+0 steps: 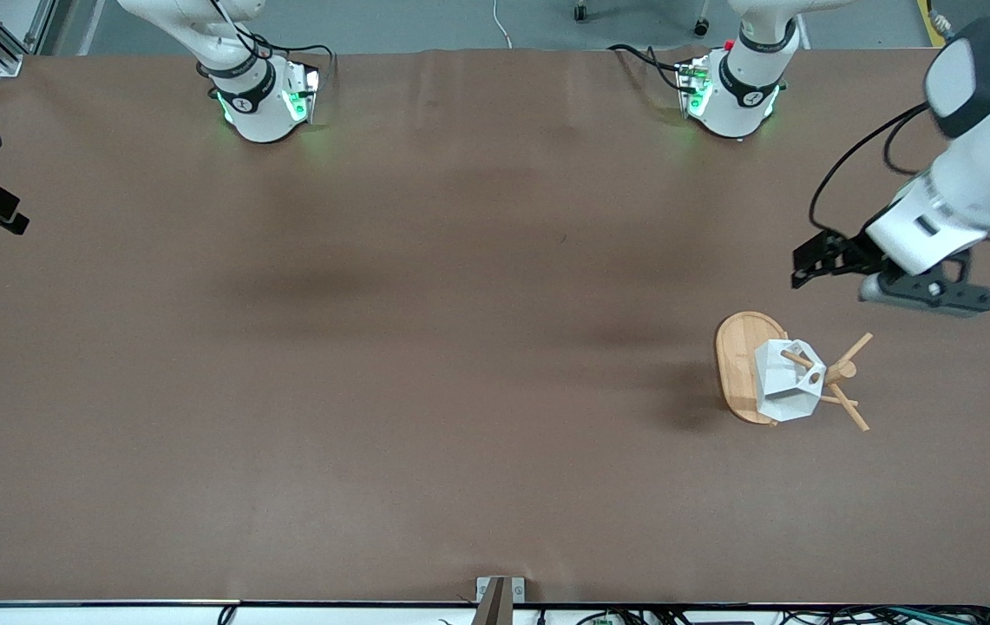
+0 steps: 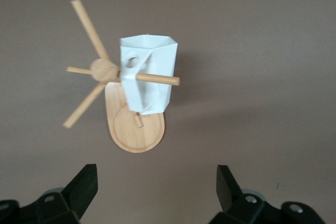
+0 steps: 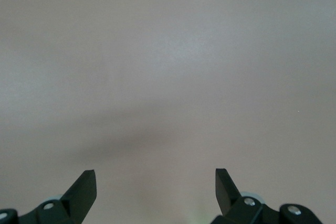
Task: Hang cup on rack
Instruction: 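Open the left gripper and raise it away from the cup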
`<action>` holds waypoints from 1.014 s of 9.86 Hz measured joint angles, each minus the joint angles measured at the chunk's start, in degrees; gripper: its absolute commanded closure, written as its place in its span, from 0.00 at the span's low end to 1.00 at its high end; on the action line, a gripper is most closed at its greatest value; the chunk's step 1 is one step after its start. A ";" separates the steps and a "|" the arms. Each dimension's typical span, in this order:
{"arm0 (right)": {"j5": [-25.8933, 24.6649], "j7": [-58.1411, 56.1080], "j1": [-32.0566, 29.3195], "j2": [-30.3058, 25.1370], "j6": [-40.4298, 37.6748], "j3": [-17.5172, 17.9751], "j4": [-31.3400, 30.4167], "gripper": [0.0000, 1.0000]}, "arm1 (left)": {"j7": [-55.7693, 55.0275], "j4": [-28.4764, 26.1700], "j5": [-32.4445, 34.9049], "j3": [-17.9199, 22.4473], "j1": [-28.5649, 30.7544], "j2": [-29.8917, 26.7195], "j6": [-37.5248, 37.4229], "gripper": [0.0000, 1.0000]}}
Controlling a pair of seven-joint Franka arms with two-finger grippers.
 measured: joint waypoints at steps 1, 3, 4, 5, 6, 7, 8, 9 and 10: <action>0.00 0.00 0.00 0.00 -0.01 -0.01 0.00 0.00 | 0.22 2.00 0.00 1.27 -0.68 -1.40 -3.52 0.00; 0.00 0.00 -0.01 0.00 0.03 -0.02 0.00 0.00 | -0.71 4.02 0.02 1.69 -1.47 -4.80 -10.85 0.00; 0.00 0.00 -0.01 0.00 0.06 -0.02 0.00 0.00 | -2.44 4.09 0.89 1.80 -2.19 -6.38 -14.00 0.00; 0.00 0.00 -0.01 0.00 0.07 -0.02 0.00 0.00 | -3.79 4.10 2.84 1.81 -3.08 -7.53 -16.10 0.00; 0.00 0.00 -0.01 0.00 0.07 -0.02 0.00 0.00 | -4.17 4.12 4.36 1.81 -3.81 -8.31 -17.28 0.00; 0.00 0.00 -0.01 0.00 0.08 -0.02 0.00 0.00 | -4.17 4.25 4.87 1.82 -3.99 -8.72 -17.73 0.00; 0.00 0.00 -0.01 0.00 0.10 -0.02 0.00 0.00 | -4.16 4.54 4.95 1.96 -3.82 -8.80 -17.75 0.00; 0.00 0.00 -0.01 0.00 0.12 -0.02 0.00 0.00 | -4.11 4.86 4.95 2.08 -3.57 -8.73 -17.75 0.00; 0.00 0.00 -0.01 0.00 0.13 -0.02 0.00 0.00 | -4.07 5.50 4.95 2.19 -3.52 -8.44 -17.85 0.00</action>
